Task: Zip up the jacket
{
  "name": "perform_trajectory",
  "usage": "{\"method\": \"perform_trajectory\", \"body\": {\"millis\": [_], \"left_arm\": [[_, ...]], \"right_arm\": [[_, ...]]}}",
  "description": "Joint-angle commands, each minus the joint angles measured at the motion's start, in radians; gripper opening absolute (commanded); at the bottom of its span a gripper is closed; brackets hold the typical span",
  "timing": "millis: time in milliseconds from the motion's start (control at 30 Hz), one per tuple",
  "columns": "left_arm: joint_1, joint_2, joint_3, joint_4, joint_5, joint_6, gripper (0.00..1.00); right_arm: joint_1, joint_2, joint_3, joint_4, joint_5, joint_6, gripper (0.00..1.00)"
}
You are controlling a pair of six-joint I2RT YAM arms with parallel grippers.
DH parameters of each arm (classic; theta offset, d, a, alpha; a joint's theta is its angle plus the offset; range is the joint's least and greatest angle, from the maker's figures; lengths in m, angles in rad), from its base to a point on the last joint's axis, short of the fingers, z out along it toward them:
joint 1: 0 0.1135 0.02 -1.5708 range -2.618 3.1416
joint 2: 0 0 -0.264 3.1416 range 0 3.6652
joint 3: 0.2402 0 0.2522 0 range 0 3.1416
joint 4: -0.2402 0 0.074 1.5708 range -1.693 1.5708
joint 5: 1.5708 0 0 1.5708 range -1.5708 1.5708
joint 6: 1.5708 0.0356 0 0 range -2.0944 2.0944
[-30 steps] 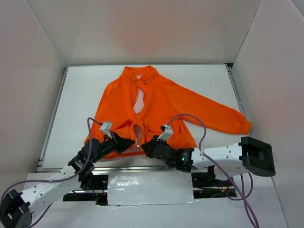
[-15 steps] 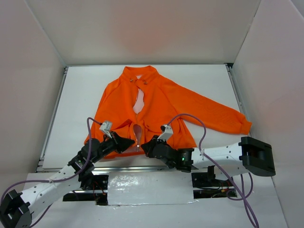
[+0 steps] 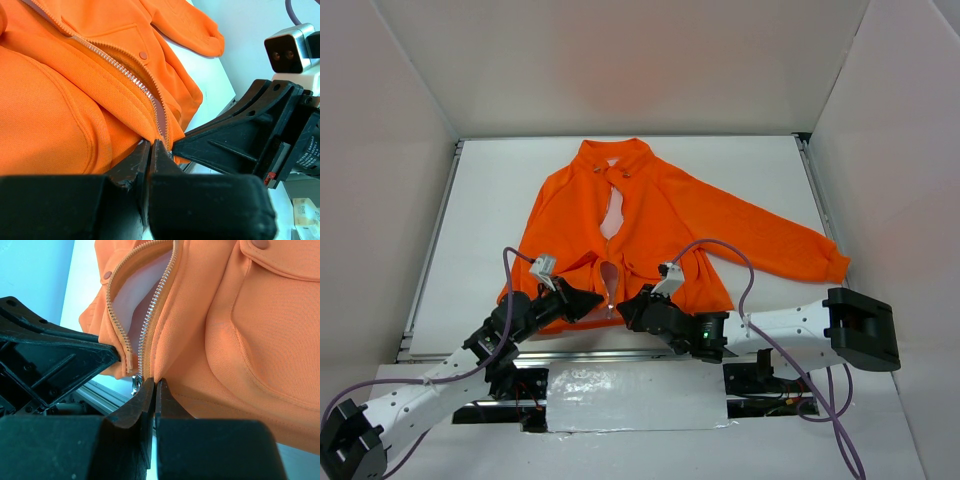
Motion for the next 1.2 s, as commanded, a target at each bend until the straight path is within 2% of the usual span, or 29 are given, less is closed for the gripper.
{"method": "perform_trajectory", "body": {"millis": [0, 1167], "left_arm": [[-0.008, 0.001, 0.029, 0.059, 0.003, -0.025, 0.0], [-0.01, 0.022, 0.026, 0.087, 0.026, -0.028, 0.0]], "right_arm": [[0.001, -0.028, 0.006, 0.06, 0.031, -0.015, 0.0], [-0.005, -0.022, 0.026, 0.038, 0.065, -0.021, 0.0]]}}
